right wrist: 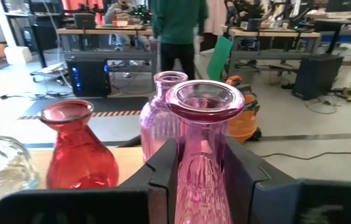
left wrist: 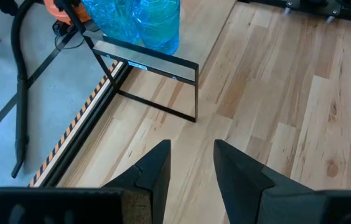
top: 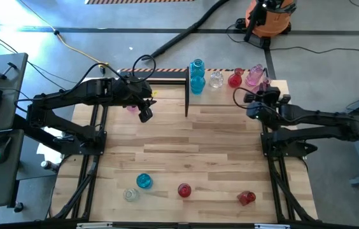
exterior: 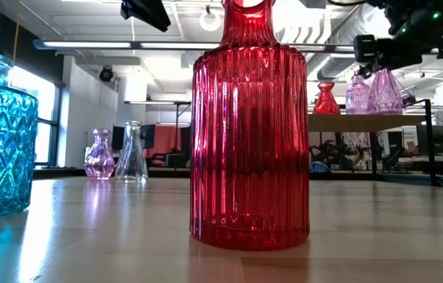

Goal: Sort vases onto shelf
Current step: Put the bottom purple vase on the shelf aligned with the other purple vase

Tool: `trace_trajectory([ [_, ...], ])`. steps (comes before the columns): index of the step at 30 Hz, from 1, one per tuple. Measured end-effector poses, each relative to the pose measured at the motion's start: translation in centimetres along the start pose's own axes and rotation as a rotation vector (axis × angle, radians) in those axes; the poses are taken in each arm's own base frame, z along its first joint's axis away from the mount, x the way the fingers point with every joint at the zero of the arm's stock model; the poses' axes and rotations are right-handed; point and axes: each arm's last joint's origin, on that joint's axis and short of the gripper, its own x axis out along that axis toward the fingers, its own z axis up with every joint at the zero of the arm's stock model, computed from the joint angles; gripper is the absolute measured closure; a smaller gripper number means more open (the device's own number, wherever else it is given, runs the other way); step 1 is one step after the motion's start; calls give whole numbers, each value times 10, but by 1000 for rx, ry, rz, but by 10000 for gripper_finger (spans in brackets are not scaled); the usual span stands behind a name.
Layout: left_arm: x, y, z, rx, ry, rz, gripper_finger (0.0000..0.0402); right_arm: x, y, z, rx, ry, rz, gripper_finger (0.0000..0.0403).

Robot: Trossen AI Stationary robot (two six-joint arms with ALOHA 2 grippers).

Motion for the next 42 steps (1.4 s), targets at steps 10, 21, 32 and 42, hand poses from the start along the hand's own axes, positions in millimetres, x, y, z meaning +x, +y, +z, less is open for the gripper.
trace_trajectory([
  [10, 0, 0, 0, 2, 0, 0, 289, 10, 7, -2, 15, 15, -48, 336],
  [21, 0, 0, 0, 2, 0, 0, 289, 21, 16, 3, 20, 51, -43, 320],
  [32, 0, 0, 0, 2, 0, 0, 289, 30, 17, 6, -11, 81, -40, 278],
  [42, 0, 0, 0, 2, 0, 0, 289, 30, 18, 6, -11, 108, 2, 277],
])
